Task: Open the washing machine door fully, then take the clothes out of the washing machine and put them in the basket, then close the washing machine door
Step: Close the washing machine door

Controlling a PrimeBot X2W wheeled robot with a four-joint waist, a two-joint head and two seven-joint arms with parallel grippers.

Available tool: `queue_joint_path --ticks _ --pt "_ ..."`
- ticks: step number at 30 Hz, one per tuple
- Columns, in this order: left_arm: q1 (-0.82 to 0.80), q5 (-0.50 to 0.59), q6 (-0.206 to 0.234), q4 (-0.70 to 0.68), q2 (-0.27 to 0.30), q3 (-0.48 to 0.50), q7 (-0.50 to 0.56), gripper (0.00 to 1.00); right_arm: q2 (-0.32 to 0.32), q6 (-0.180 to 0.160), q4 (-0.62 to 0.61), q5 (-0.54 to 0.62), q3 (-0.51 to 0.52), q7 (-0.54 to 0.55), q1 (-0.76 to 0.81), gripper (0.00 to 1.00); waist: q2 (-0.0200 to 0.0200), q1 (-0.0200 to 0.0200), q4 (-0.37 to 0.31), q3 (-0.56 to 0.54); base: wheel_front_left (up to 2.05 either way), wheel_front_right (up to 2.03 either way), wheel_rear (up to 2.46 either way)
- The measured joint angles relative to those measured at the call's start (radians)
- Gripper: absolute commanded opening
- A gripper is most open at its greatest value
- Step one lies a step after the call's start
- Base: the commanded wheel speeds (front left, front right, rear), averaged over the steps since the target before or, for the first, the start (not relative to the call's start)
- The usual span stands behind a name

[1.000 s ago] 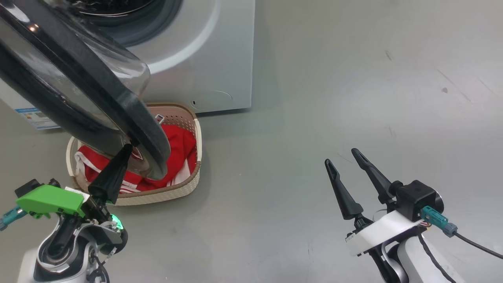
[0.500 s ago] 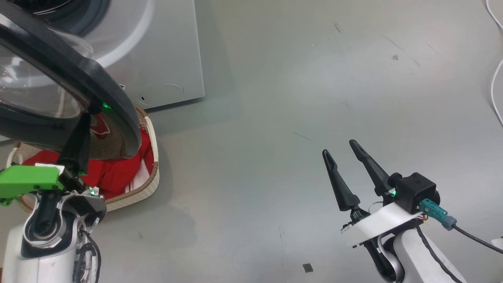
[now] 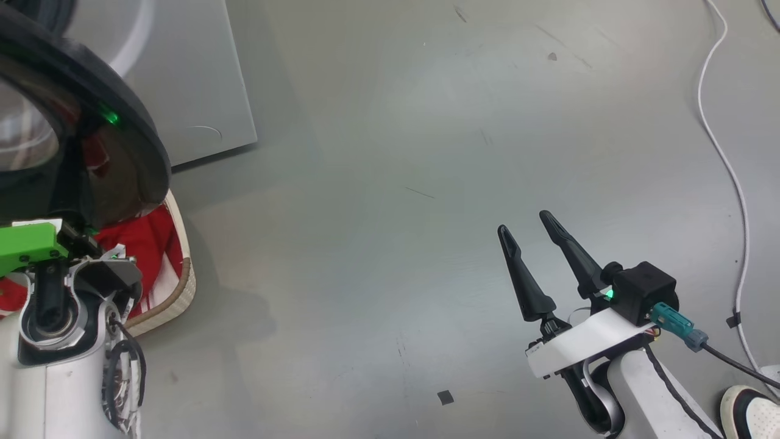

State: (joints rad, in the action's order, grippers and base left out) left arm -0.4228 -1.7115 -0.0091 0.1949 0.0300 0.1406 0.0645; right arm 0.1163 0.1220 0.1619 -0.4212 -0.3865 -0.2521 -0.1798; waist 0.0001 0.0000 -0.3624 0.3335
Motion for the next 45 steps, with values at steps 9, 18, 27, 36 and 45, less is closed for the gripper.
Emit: queue_joint_path --ticks 9,18,27,36,45 --pt "-0.071 0.004 -0.008 0.054 -0.001 -0.054 -0.047 0.0 -0.004 0.0 0.001 -0.001 0.021 0.0 -0.003 1.0 0.0 0.0 -0.033 0.014 0.0 0.0 0.0" --pt "-0.082 0.002 -0.047 0.114 -0.001 -0.084 -0.059 0.0 -0.007 0.0 0.006 -0.001 0.031 0.0 -0.003 1.0 0.0 0.0 -0.028 0.002 0.0 0.0 0.0" --pt "-0.028 0.123 -0.086 0.175 0.015 -0.187 -0.028 0.0 0.007 0.0 0.009 0.002 0.063 0.0 -0.002 1.0 0.0 0.0 0.002 -0.054 0.0 0.0 0.0" --pt "0.09 0.439 -0.103 0.207 0.14 -0.362 -0.054 0.0 0.041 0.0 0.015 0.012 0.118 0.0 0.026 1.0 0.0 0.0 0.062 -0.134 0.0 0.0 0.0" --pt "0.138 0.73 -0.106 0.206 0.23 -0.458 -0.209 0.0 0.058 0.0 0.013 0.028 0.144 0.0 0.072 1.0 0.0 0.0 0.16 -0.201 0.0 0.0 0.0"
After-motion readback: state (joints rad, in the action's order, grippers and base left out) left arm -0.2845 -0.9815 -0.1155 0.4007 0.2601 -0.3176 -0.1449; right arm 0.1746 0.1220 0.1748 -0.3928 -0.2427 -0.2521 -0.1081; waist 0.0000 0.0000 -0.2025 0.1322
